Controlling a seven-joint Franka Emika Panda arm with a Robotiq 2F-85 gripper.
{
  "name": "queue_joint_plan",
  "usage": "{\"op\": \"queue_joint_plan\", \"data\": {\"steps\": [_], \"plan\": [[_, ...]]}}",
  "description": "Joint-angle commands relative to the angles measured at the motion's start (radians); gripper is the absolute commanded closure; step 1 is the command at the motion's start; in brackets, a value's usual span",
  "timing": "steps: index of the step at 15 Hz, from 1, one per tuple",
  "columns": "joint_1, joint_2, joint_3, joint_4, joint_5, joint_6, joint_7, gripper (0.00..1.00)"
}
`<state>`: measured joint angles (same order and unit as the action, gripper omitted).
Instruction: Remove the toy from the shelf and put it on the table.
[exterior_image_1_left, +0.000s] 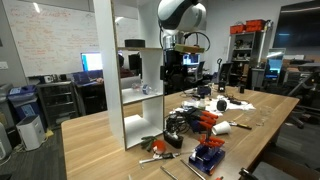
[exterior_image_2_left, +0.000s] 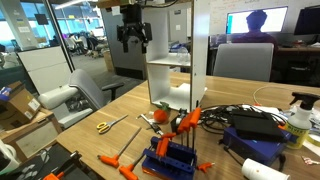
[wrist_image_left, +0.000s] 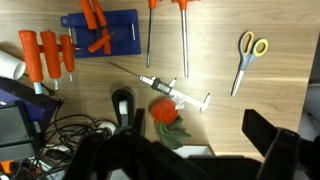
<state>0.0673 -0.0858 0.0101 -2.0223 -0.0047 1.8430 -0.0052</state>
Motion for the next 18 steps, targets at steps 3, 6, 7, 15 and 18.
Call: {"op": "queue_joint_plan", "data": {"steps": [3, 6, 7, 15, 18], "plan": [[-0.004, -0.365, 0.005, -0.356, -0.005, -0.004, -0.114, 0.0], [0.001, -0.508, 0.004, -0.476, 0.012, -0.037, -0.103, 0.0], [0.002, -0.547, 0.004, -0.504, 0.013, -0.049, -0.098, 0.0], [-0.023, -0.716, -0.006, -0.559, 0.025, -0.123, -0.024, 0.0], [-0.017, -0.687, -0.002, -0.551, 0.012, -0.112, -0.039, 0.0]]}}
